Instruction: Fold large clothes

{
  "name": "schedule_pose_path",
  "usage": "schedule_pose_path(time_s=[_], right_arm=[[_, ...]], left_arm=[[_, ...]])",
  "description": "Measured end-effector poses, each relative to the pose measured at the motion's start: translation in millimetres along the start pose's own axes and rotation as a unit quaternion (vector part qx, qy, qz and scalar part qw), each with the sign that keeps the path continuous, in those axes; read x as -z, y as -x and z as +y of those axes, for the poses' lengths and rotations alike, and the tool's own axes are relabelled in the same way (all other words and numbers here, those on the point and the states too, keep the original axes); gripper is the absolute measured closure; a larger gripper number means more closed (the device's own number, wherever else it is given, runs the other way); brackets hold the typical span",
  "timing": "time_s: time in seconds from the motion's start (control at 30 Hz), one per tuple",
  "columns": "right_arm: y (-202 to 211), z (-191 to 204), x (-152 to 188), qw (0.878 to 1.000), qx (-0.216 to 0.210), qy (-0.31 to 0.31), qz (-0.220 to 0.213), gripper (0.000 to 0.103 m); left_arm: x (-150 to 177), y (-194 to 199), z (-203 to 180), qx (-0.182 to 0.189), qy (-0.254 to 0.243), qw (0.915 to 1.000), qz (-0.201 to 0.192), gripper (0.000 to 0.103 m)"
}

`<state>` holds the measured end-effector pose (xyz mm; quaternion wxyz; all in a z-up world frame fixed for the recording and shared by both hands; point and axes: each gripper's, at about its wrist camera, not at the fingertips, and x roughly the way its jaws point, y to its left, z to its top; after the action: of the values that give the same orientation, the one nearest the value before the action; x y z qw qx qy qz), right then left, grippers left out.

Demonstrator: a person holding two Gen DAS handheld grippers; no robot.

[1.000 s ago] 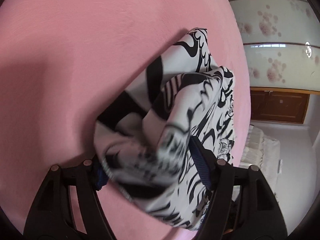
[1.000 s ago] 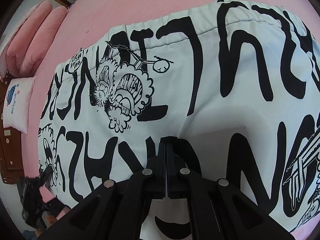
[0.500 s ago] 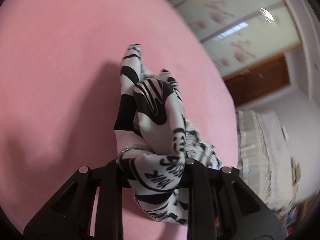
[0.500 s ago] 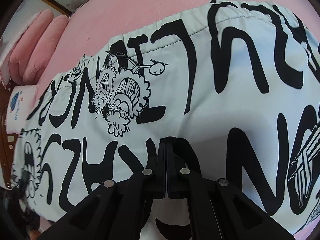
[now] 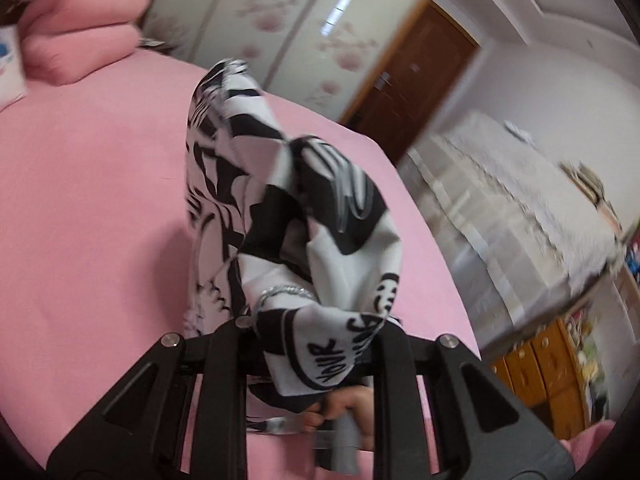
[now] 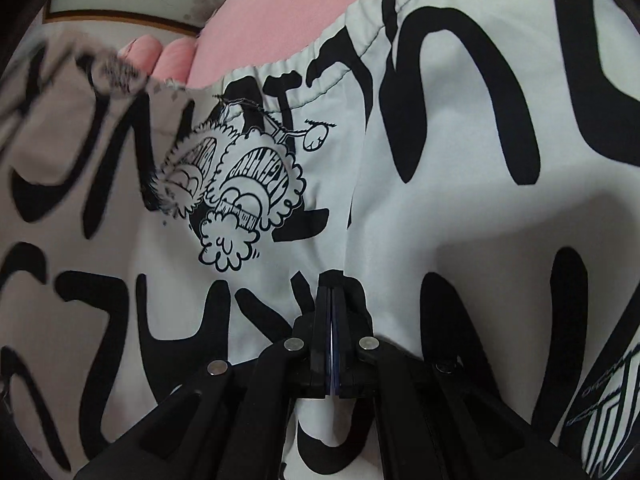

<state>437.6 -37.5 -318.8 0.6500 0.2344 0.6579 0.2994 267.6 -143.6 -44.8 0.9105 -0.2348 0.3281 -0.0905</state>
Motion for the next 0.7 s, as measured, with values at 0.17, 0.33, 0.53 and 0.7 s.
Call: schedule_pose_path(time_s=[0.17,0.33,0.53,0.7], right_arm=[[12,-19,-2,0.999,-0.035,0.0,0.026,0.103],[23,-50,0,0.994,-0.094,-0.034,0.047,0.103],[45,-77,-3,0.981,-0.129,-0.078,0.12,0.103],[104,-95,-29,0.992,-0.066,-0.018,0.106,0.103]], left_arm=[[34,-26,-89,-0.006,-0.058,0.9971,0.049,0.087],[79,-59,-159,-0.027,-0.132,0.985,0.108,0.087],[91,-70,-190,-0.048,-0.136,0.9833,0.111,0.087],[84,-59,-181,-0.043,-0.109,0.9881,0.099,0.087]])
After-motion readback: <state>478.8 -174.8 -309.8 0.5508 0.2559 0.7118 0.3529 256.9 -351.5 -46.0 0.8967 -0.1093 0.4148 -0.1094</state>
